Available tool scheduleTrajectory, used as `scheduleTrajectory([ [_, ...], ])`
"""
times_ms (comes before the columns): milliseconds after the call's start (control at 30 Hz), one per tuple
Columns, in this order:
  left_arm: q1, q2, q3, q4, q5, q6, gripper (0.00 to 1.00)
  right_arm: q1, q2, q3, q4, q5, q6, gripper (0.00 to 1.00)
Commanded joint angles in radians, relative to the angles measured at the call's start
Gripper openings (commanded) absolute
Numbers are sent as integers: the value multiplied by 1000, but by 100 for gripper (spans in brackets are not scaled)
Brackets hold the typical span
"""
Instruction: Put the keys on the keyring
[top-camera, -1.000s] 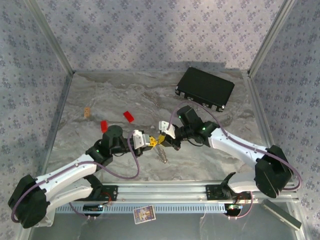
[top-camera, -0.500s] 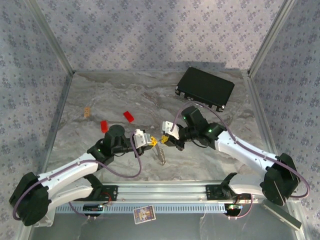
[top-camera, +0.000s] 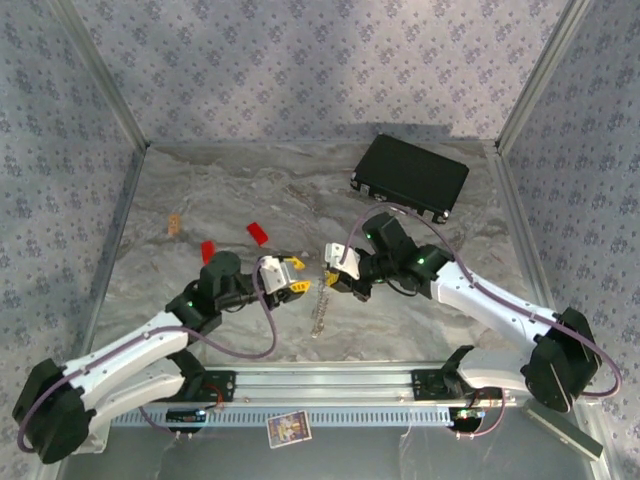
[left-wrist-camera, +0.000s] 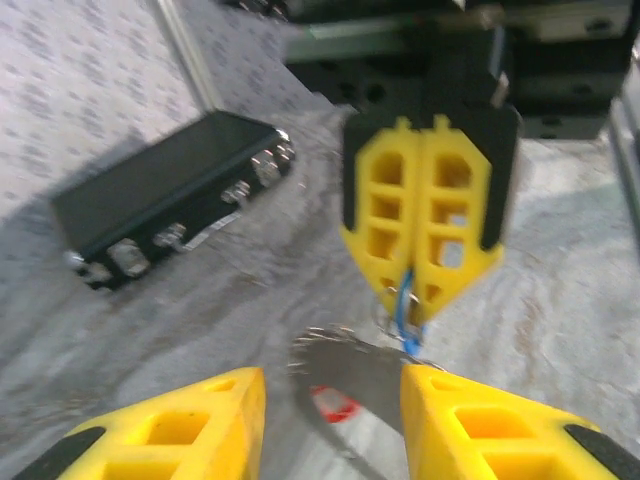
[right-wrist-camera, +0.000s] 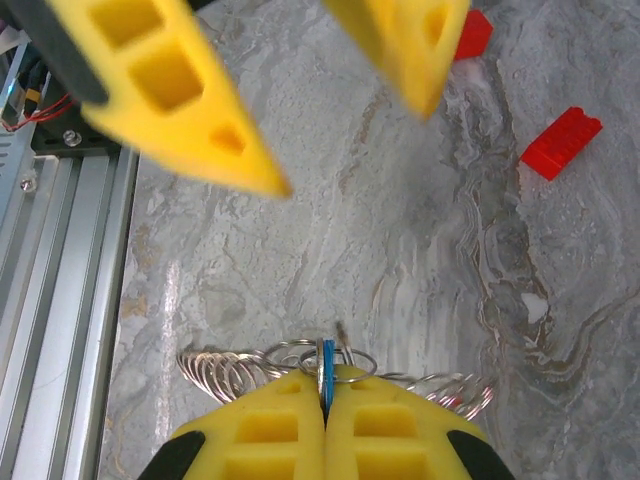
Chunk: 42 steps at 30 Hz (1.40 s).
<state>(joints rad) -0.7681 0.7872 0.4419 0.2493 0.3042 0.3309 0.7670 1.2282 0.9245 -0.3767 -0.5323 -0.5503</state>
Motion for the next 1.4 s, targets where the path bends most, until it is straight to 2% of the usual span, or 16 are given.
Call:
scheduleTrajectory([
  [0,-3,-77,-8,7,-233,-12,40,41,38,80,20,3,-7,0],
  [167,12,-210,19,-58,-611,-87,49,127,156,201,56,-9,-10,0],
  [233,44,-265,27,-102,-687,-131,52,158,190,221,129,-25,7,0],
  [367,132,-335,52,-194,-692,-227,52,201,272,240,319,-70,89,0],
  [500,174,-349,52,-218,-705,-263,52,221,347,255,353,-58,106,0],
  [600,190,-341,43,-217,-707,-280,53,206,363,217,322,-11,79,0],
  [867,222,-299,8,-186,-704,-315,54,80,343,112,133,79,-14,0],
  [1000,233,-277,-10,-172,-703,-325,54,19,344,82,39,176,-70,0],
  [1367,272,-222,-39,-143,-693,-359,53,-4,395,80,-149,395,-185,0],
])
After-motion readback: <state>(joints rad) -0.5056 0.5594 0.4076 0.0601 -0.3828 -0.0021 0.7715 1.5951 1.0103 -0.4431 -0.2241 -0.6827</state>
